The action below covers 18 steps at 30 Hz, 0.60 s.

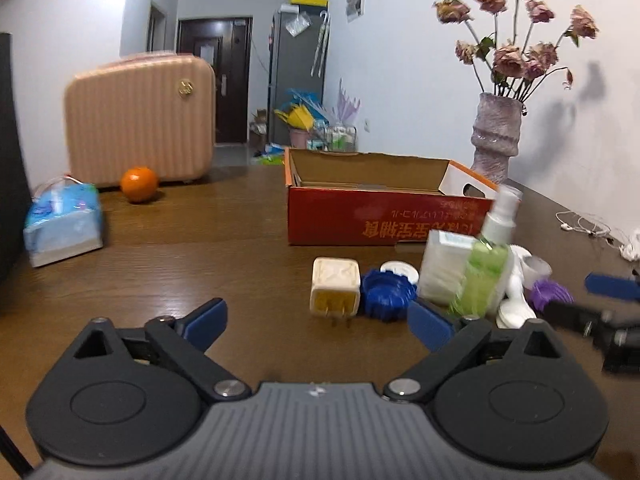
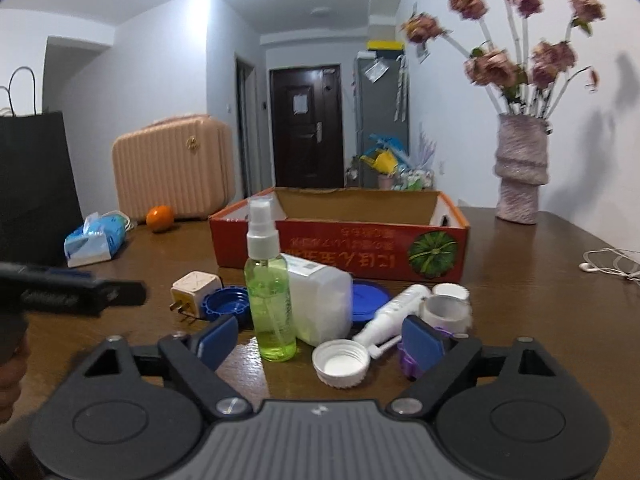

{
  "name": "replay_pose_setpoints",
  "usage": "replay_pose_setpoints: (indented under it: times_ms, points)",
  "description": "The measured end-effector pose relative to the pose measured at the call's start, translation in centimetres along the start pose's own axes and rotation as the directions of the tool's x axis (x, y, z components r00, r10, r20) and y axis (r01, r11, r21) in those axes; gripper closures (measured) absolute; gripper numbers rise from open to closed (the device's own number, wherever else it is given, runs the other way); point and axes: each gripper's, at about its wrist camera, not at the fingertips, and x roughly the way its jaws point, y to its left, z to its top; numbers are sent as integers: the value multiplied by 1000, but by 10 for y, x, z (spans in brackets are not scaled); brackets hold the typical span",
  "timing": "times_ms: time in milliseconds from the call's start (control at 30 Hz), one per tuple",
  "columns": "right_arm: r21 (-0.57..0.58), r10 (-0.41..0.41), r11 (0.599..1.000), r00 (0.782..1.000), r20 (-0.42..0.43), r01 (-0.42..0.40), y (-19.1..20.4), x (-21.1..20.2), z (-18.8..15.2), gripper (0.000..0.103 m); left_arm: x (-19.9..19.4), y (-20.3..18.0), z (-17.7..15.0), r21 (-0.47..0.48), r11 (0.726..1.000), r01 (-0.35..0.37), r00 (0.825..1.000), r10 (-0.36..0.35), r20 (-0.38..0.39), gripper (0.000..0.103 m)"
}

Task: Organize rigid objects
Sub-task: 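Grasp the white plug adapter cube with the left tool while the right tool grasps the green spray bottle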

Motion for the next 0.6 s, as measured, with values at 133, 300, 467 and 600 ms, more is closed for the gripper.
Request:
replay_pose_setpoints:
  times_ms: [133,300,467,600]
  points:
    - [-13,35,999,999,-13,-35,9,21,10,27,41,4,21,-36,999,39,997,-41,-58,21]
    - [-54,67,996,998,-2,-67,22,38,20,45,91,2,34,-53,997,61,989,-68,-128,38]
    - [-103,52,993,999,3,-52,36,52,21,61,114,7,33,-87,994,68,980,-83,-181,61]
    - [-80,52,995,999,-11,-53,35,53,20,73,117,11,30,-126,987,95,972,-119,-202,64]
